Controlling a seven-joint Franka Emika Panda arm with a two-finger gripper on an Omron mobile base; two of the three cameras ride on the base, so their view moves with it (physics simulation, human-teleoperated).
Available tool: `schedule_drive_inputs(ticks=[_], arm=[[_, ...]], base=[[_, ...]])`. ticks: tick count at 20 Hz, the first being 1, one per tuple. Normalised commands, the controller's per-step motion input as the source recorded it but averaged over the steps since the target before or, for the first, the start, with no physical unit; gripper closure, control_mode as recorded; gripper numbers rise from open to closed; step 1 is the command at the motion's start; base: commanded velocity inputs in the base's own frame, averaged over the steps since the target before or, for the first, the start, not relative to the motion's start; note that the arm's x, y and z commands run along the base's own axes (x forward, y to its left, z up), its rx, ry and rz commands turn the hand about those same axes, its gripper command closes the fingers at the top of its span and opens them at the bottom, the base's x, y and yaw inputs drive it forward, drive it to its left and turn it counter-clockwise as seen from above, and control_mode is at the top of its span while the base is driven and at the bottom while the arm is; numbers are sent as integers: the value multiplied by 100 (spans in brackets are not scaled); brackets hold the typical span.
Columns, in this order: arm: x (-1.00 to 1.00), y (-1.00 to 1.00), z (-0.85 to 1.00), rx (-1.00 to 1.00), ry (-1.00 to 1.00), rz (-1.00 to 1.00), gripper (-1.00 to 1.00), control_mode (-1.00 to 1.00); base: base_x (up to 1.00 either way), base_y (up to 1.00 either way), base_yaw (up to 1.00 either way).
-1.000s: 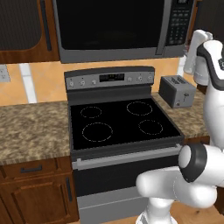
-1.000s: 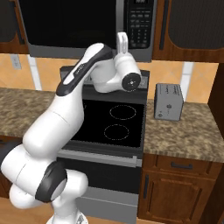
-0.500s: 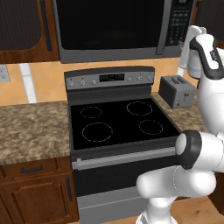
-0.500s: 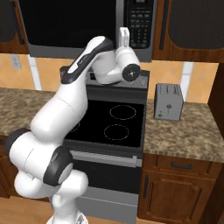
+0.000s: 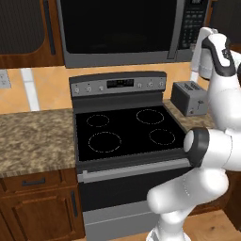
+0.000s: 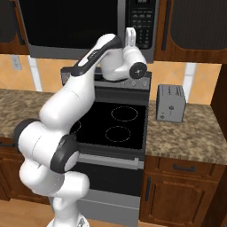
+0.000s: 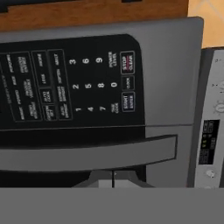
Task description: Pick the onion from the sink and place it in the bowl. Then pick the bowl and place it in the microwave. Then close the microwave door and press the start button.
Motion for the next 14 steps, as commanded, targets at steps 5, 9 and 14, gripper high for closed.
schedule_drive_inputs(ticks=[5,9,14], arm=[[47,-3,-6,0,0,0,100,-100],[32,-28,-6,0,0,1,100,-100],[35,-16,-5,0,0,0,100,-100]], base=[[0,0,0],[0,0,0],[0,0,0]])
